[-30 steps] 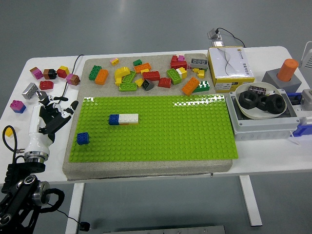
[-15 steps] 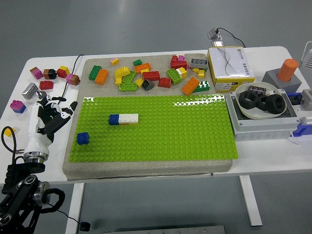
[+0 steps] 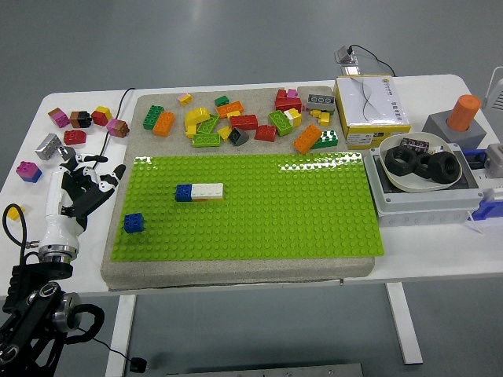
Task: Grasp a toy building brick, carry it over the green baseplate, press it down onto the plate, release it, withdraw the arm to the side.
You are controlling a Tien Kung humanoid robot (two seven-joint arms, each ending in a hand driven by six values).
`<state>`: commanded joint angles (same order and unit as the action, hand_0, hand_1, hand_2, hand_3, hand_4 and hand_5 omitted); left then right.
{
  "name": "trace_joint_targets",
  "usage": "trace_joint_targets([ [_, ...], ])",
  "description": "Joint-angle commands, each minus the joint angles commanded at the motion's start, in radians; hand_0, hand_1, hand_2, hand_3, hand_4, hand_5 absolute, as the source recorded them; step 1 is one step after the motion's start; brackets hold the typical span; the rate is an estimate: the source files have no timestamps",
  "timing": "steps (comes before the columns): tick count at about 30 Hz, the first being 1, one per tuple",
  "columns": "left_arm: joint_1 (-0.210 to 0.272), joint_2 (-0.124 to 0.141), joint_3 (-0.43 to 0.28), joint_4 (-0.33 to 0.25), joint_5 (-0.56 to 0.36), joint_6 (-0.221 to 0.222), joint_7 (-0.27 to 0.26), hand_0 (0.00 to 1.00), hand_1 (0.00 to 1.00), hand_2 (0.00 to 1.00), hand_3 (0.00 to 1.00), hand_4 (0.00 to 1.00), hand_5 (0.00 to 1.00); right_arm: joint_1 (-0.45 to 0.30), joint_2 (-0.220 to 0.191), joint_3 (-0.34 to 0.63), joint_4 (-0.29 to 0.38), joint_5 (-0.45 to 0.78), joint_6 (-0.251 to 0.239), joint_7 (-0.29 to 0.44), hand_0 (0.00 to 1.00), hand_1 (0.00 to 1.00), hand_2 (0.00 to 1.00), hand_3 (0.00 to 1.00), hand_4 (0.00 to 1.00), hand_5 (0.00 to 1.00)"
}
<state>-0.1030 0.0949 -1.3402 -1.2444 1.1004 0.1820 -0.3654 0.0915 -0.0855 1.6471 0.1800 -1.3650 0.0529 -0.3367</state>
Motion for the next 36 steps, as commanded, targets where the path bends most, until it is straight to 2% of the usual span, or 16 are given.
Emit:
trace_joint_targets([
  [13, -0.002, 0.003, 0.008, 0.004, -0.001, 0.004, 0.000, 0.434, 0.073, 0.086, 0.441, 0.847, 0.089, 0.002, 0.001, -0.003, 0.000, 0.005, 0.000, 0.000, 0.633, 0.621, 0.691, 0.719, 0.779, 0.985],
  [14, -0.002, 0.003, 0.009, 0.004, -0.001, 0.005, 0.000, 0.475, 0.134, 0.124, 0.497, 0.825, 0.092, 0.002, 0.001, -0.003, 0.000, 0.005, 0.000, 0.000, 0.633, 0.620, 0.691, 0.719, 0.778, 0.984],
  [19, -0.001, 0.004, 0.010, 0.005, -0.004, 0.007, 0.006, 0.475, 0.134, 0.124, 0.497, 0.825, 0.092, 0.002, 0.000, -0.004, 0.000, 0.005, 0.000, 0.001, 0.633, 0.620, 0.691, 0.719, 0.778, 0.984],
  [20, -0.001, 0.003, 0.010, 0.006, -0.004, 0.005, 0.008, 0.640, 0.530, 0.445, 0.587, 0.876, 0.274, 0.002, 0.000, -0.004, 0.000, 0.004, 0.000, 0.001, 0.634, 0.620, 0.691, 0.719, 0.778, 0.982],
  [25, 0.000, 0.002, 0.006, 0.011, 0.000, -0.012, 0.029, 0.640, 0.530, 0.445, 0.587, 0.876, 0.274, 0.002, -0.001, -0.004, 0.000, 0.004, 0.000, 0.002, 0.634, 0.620, 0.691, 0.719, 0.778, 0.982],
  [26, 0.000, 0.002, 0.005, 0.012, 0.004, -0.018, 0.038, 0.771, 0.743, 0.701, 0.674, 0.948, 0.391, 0.002, -0.001, -0.003, 0.000, 0.004, 0.000, 0.002, 0.633, 0.620, 0.691, 0.719, 0.778, 0.982],
  [31, 0.000, 0.000, 0.000, 0.019, 0.023, -0.046, 0.084, 0.771, 0.743, 0.701, 0.674, 0.948, 0.391, 0.003, -0.002, -0.002, 0.000, 0.003, 0.000, 0.003, 0.633, 0.620, 0.691, 0.719, 0.778, 0.982],
  [32, 0.000, 0.000, 0.000, 0.020, 0.026, -0.049, 0.092, 0.920, 0.917, 0.877, 0.803, 0.998, 0.552, 0.004, -0.002, -0.002, 0.000, 0.003, 0.000, 0.003, 0.633, 0.621, 0.691, 0.719, 0.778, 0.982],
  [36, 0.000, -0.001, -0.003, 0.023, 0.035, -0.055, 0.123, 0.920, 0.917, 0.877, 0.803, 0.998, 0.552, 0.004, -0.002, -0.002, 0.000, 0.004, 0.000, 0.003, 0.633, 0.621, 0.691, 0.719, 0.778, 0.982],
])
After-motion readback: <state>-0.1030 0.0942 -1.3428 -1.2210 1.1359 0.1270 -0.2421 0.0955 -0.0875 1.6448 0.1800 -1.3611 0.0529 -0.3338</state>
